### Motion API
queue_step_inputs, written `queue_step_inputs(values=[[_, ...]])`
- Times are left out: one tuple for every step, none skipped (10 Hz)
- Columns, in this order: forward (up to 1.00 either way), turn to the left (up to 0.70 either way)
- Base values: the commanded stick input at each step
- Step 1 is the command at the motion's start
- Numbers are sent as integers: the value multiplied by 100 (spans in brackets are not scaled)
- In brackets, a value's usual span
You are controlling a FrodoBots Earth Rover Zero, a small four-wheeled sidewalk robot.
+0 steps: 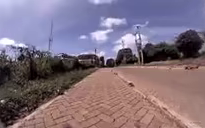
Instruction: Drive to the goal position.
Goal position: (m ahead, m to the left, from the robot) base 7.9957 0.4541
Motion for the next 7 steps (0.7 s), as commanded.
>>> queue_step_inputs(values=[[100, -34], [100, -11], [100, 0], [100, 0], [100, 0], [100, 0], [100, -24]])
